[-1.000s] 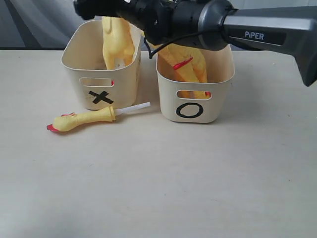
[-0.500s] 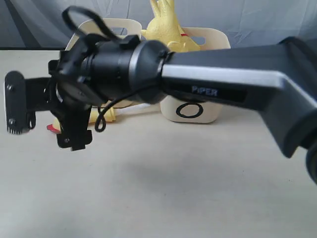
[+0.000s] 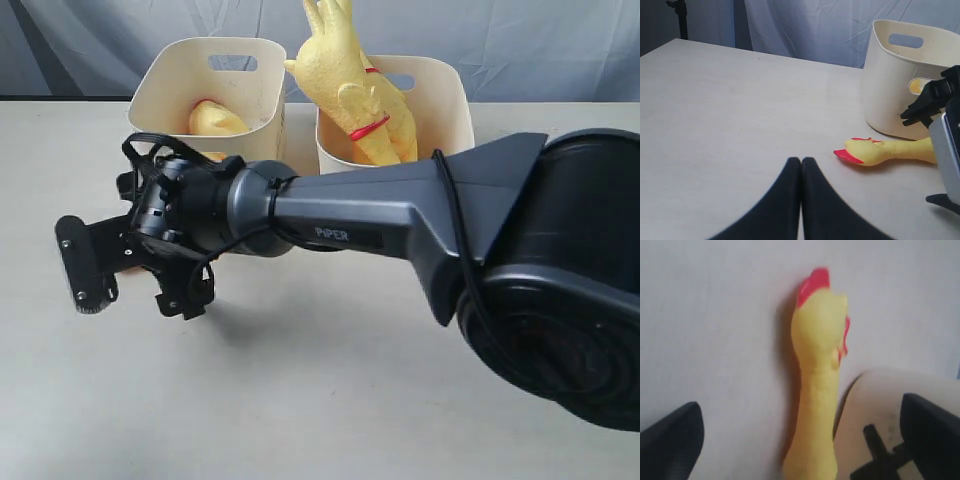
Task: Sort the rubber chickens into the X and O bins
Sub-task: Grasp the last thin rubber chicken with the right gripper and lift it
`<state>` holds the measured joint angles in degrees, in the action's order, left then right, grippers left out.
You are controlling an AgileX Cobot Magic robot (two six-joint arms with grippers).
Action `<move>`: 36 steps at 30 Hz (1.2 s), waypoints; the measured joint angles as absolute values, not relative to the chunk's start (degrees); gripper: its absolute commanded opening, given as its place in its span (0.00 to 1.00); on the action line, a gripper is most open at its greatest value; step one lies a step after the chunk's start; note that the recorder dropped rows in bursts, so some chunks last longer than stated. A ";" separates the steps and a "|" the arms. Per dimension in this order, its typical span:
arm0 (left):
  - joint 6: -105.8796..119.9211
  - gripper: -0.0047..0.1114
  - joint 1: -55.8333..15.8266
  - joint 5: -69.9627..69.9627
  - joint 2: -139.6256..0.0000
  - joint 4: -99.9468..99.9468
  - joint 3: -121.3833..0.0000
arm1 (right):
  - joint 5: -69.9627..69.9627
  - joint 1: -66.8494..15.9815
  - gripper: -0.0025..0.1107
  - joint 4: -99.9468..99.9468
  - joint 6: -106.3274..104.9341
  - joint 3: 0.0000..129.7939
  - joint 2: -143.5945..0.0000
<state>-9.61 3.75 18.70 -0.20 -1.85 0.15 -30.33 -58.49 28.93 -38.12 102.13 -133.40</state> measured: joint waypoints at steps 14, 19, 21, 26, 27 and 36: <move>-9.61 0.04 3.75 18.70 -0.20 -1.85 0.15 | -45.77 -52.66 0.92 0.00 -56.06 123.21 -139.50; -9.61 0.04 3.75 18.70 -0.20 -1.85 0.15 | -47.15 -52.11 0.92 -3.48 -57.86 125.45 -143.60; -9.61 0.04 3.75 18.70 -0.20 -1.85 0.15 | -47.15 -52.11 0.92 -3.76 -58.27 126.21 -144.96; -9.61 0.04 3.75 18.70 -0.20 -1.85 0.15 | -44.91 -52.11 0.81 -4.46 -58.66 128.06 -147.29; -9.61 0.04 3.75 18.70 -0.20 -1.85 0.15 | -44.66 -52.11 0.64 -4.46 -58.66 128.20 -147.44; -9.61 0.04 3.75 18.70 -0.20 -1.85 0.15 | -42.08 -52.21 0.06 -4.14 -56.80 128.67 -149.55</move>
<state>-9.61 3.75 18.70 -0.20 -1.85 0.15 -42.08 -52.21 -4.14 -56.80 128.67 -149.55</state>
